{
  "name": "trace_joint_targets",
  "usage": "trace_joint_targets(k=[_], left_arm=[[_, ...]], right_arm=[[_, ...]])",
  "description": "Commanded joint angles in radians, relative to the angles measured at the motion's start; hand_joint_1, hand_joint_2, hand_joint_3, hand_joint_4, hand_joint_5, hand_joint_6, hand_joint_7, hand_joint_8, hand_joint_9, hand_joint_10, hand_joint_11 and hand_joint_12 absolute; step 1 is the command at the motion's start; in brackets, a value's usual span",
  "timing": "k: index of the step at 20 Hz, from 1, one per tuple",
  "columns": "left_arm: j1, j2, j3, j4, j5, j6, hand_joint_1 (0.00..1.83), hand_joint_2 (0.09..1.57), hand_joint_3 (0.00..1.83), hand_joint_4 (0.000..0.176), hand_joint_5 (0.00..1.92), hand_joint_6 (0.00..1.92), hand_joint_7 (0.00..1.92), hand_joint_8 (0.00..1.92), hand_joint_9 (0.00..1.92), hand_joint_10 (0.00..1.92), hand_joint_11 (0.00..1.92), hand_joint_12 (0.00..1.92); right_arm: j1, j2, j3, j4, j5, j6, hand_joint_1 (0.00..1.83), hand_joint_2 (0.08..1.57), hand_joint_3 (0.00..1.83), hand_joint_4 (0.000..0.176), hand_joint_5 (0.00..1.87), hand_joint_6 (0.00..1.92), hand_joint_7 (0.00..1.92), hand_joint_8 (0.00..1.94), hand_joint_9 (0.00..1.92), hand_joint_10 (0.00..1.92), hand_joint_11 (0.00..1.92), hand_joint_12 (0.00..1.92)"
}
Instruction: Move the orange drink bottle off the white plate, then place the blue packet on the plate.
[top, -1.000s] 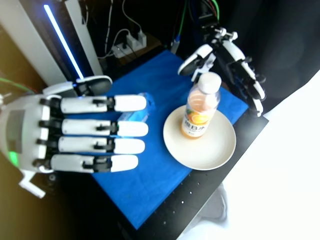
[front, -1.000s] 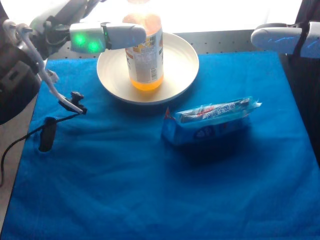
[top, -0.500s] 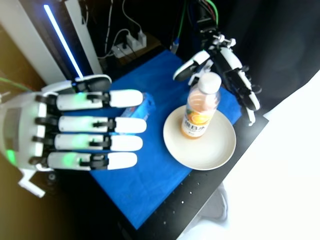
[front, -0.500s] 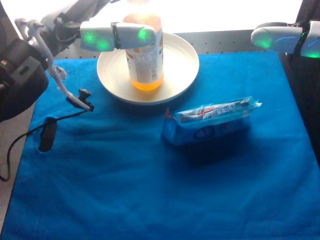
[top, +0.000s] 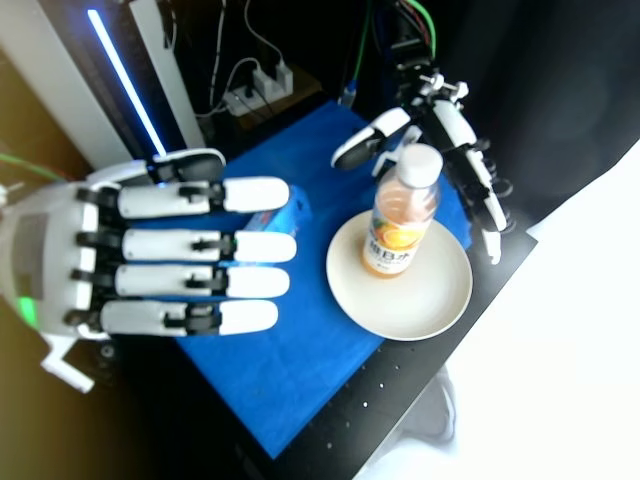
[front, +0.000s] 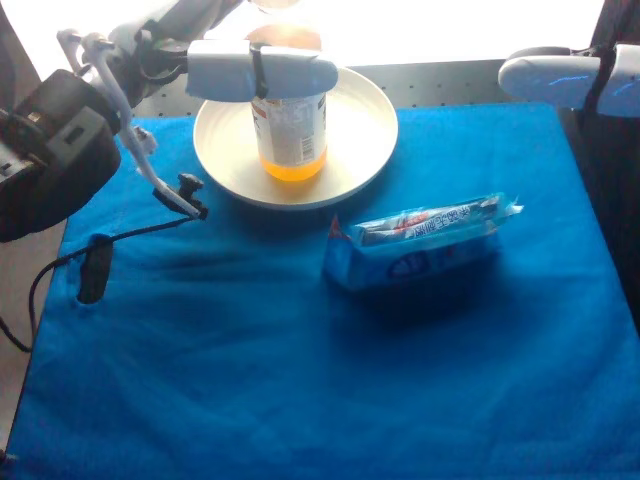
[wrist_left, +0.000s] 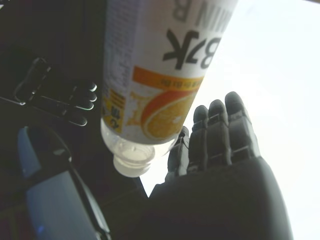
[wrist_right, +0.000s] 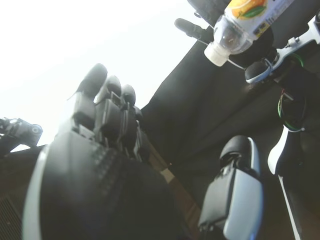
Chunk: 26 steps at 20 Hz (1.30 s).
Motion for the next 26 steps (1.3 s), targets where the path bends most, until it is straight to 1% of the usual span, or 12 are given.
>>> trace_joint_targets(k=[1,2,3,5,8,10,12,13,14,15,20,26], left_arm=[[-0.013,-0.009,0.006,-0.021,-0.11,-0.015,0.75,0.6,0.0,0.129,0.0,0.0,0.15,0.0,0.13,0.0,0.0,0.4],[-0.013,-0.012,0.008,-0.02,-0.108,-0.018,0.75,0.59,0.0,0.124,0.0,0.0,0.15,0.0,0.14,0.01,0.0,0.4],[-0.013,-0.014,0.009,-0.02,-0.105,-0.018,0.78,0.6,0.0,0.144,0.0,0.0,0.17,0.01,0.17,0.02,0.0,0.4],[-0.013,-0.02,0.015,-0.02,-0.101,-0.019,0.8,0.61,0.0,0.154,0.0,0.0,0.22,0.0,0.24,0.01,0.01,0.44],[-0.013,-0.031,0.025,-0.019,-0.093,-0.025,0.83,0.61,0.0,0.149,0.01,0.0,0.32,0.0,0.35,0.0,0.0,0.63],[-0.013,-0.038,0.031,-0.016,-0.083,-0.025,0.86,0.6,0.0,0.127,0.06,0.0,0.37,0.0,0.39,0.0,0.0,0.77],[-0.013,-0.043,0.037,-0.016,-0.077,-0.028,1.03,0.7,0.0,0.054,0.33,0.01,0.51,0.01,0.56,0.02,0.13,0.97],[-0.013,-0.045,0.041,-0.016,-0.079,-0.035,1.22,0.87,0.01,0.0,0.68,0.05,0.76,0.04,0.82,0.07,0.48,0.9],[-0.01,-0.049,0.048,-0.016,-0.09,-0.058,1.36,1.03,0.01,0.0,1.11,0.74,1.12,0.36,1.11,0.69,0.96,0.7],[-0.008,-0.053,0.053,-0.014,-0.094,-0.071,1.39,1.05,0.0,0.0,1.07,0.86,1.11,0.49,1.11,0.89,1.06,0.72],[-0.004,-0.066,0.073,-0.013,-0.094,-0.093,1.4,1.05,0.0,0.0,1.02,0.85,1.14,0.49,1.15,0.94,1.18,0.84],[-0.004,-0.091,0.114,-0.013,-0.094,-0.164,1.39,1.06,0.0,0.0,1.02,0.9,1.1,0.57,1.08,1.02,1.03,0.87]], right_arm=[[0.016,-0.001,0.0,0.016,0.119,0.005,0.67,0.8,0.0,0.043,0.14,0.0,0.32,0.01,0.29,0.01,0.01,0.72],[0.016,-0.001,0.0,0.016,0.119,0.005,0.66,0.8,0.0,0.042,0.14,0.0,0.32,0.01,0.29,0.01,0.02,0.73],[0.016,-0.001,0.0,0.017,0.119,0.006,0.68,0.8,0.0,0.043,0.15,0.01,0.32,0.01,0.29,0.01,0.0,0.72],[0.016,-0.001,0.0,0.017,0.119,0.007,0.67,0.8,0.0,0.043,0.16,0.0,0.34,0.0,0.3,0.0,0.0,0.76],[0.016,-0.001,0.0,0.017,0.119,0.008,0.66,0.81,0.0,0.038,0.15,0.0,0.34,0.0,0.3,0.0,0.0,0.76],[0.016,-0.001,0.0,0.017,0.119,0.01,0.66,0.81,0.0,0.043,0.15,0.0,0.33,0.0,0.28,0.0,0.0,0.74],[0.016,-0.001,-0.001,0.017,0.12,0.01,0.68,0.81,0.0,0.035,0.14,0.0,0.32,0.0,0.26,0.0,0.0,0.68],[0.016,-0.001,-0.001,0.017,0.12,0.01,0.68,0.8,0.0,0.037,0.14,0.0,0.31,0.0,0.26,0.0,0.0,0.65],[0.016,-0.001,-0.001,0.017,0.121,0.01,0.69,0.82,0.0,0.032,0.14,0.0,0.31,0.0,0.26,0.0,0.01,0.61],[0.017,-0.001,-0.002,0.017,0.122,0.01,0.7,0.83,0.0,0.032,0.15,0.0,0.31,0.0,0.25,0.0,0.01,0.6],[0.017,-0.001,-0.004,0.017,0.126,0.01,0.7,0.83,0.0,0.03,0.16,0.0,0.31,0.0,0.25,0.0,0.02,0.53],[0.017,-0.004,-0.004,0.017,0.128,0.01,0.69,0.84,0.0,0.023,0.17,0.0,0.3,0.0,0.25,0.0,0.03,0.54]])
